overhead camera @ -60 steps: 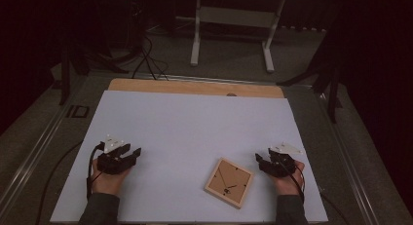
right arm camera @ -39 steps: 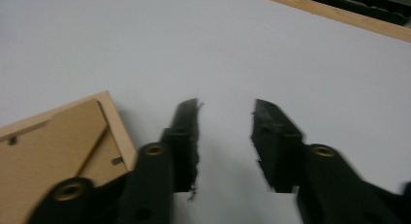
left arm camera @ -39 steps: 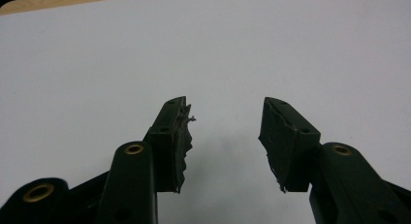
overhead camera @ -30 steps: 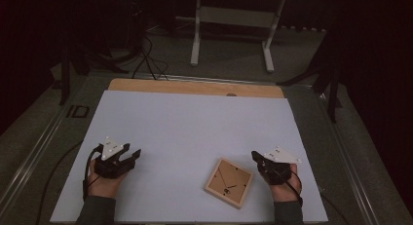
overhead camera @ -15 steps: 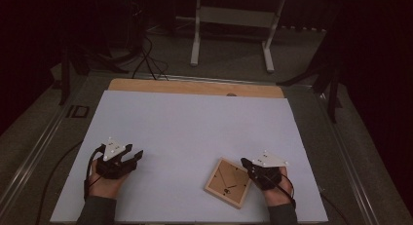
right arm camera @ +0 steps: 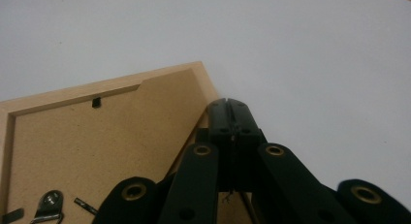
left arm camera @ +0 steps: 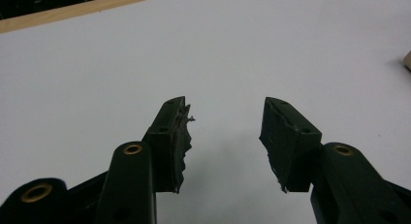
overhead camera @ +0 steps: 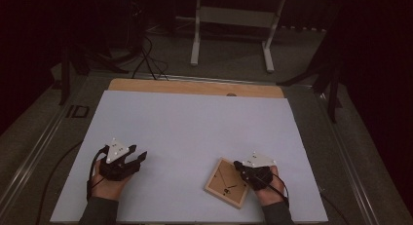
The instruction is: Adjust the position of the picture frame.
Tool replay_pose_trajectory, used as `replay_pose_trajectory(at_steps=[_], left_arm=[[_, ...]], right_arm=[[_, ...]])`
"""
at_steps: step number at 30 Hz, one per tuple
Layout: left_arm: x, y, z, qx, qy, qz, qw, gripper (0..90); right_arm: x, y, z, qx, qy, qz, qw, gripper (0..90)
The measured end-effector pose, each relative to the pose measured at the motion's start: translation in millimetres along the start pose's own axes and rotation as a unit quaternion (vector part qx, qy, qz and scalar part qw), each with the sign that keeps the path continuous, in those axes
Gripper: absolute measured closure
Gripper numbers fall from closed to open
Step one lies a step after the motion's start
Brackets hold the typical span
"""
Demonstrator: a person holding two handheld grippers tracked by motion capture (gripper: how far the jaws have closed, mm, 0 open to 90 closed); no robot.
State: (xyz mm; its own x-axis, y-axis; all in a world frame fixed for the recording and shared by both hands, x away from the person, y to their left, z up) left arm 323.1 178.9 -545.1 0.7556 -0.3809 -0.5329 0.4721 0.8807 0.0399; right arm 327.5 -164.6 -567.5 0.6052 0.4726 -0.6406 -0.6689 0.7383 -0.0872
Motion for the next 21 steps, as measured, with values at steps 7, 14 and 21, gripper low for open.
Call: replay_pose_trajectory(at_steps=[7, 14, 21], left_arm=[[1.4, -3.4, 0.1, 0.007, 0.001, -0.003, 1.0000, 52.6], [2.0, -4.1, -0.3, 0.011, 0.004, -0.002, 0.9999, 52.6], [3.4, -6.4, -1.3, 0.012, 0.007, -0.003, 0.9999, 52.6]], right_arm=[[7.0, 3.2, 2.6, -0.003, 0.000, 0.004, 1.0000, 89.9], [9.5, 7.9, 1.0, -0.012, 0.012, 0.004, 0.9998, 89.9], [12.1, 7.4, 2.6, -0.008, 0.008, 0.001, 0.9999, 90.0]])
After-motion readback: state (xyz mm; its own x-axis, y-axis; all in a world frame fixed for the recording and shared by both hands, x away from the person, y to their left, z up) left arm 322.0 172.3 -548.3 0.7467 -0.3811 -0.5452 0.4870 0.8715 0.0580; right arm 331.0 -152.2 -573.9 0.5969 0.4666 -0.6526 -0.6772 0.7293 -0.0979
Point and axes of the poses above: each handheld gripper's, and its own axes: x roughly forward along the jaws, z roughly out of its top, y roughly to its left, the point moved 9 cm from there along x, roughly forward along the jaws, and after that the axes turned 2 degrees about x, right-handed, at the moved point
